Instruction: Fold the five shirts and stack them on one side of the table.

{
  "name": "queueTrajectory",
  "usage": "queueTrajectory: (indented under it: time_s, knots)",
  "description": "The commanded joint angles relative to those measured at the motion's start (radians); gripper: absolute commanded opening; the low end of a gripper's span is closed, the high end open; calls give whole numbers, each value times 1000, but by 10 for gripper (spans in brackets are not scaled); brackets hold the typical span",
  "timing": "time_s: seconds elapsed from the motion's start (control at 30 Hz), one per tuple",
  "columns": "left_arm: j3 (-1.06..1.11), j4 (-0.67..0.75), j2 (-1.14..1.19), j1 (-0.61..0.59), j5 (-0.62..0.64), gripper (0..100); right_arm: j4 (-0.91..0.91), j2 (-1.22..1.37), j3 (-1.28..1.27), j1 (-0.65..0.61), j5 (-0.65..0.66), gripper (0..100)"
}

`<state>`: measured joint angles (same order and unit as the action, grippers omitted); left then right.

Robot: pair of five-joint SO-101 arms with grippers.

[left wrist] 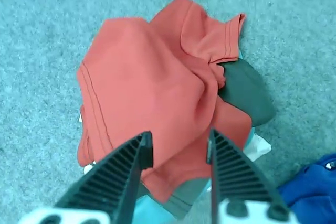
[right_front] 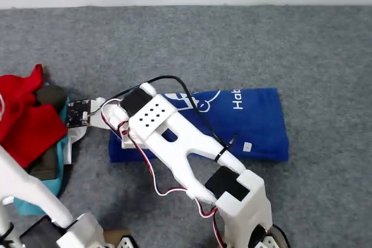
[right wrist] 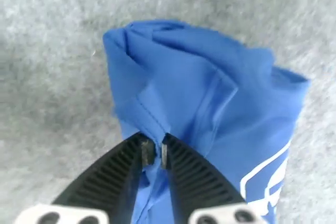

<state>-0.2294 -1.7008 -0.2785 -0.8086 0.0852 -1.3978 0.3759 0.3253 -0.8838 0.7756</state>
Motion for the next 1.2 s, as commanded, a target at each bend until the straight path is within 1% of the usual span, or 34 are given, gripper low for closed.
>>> queueTrajectory:
  time_s: [0.0,0.13,0.33,0.53,0.6,0.7,0.8,0.9,1.0,1.07,1.17]
  knots:
    - [4,20,-29,6,11,174,53,12,44,31,48,10]
    - [4,20,-34,6,11,174,128,87,46,84,57,25]
    - [4,20,-31,6,11,174,185,128,48,136,57,137]
    - [4,20,-32,6,11,174,223,120,58,162,57,142]
    - [4,20,-34,6,11,174,171,120,84,160,55,140]
    - [4,20,-29,6,11,174,39,119,186,157,52,140]
    - [4,17,-29,6,11,174,-97,122,313,176,-34,140]
    - [5,12,-29,12,11,175,-193,130,400,245,-127,143]
    - [5,-14,-28,91,11,175,-246,127,434,351,-204,143]
    - [31,-26,-28,193,11,175,-280,127,434,440,-256,143]
    - [130,5,-26,370,-17,176,-332,130,434,587,-347,143]
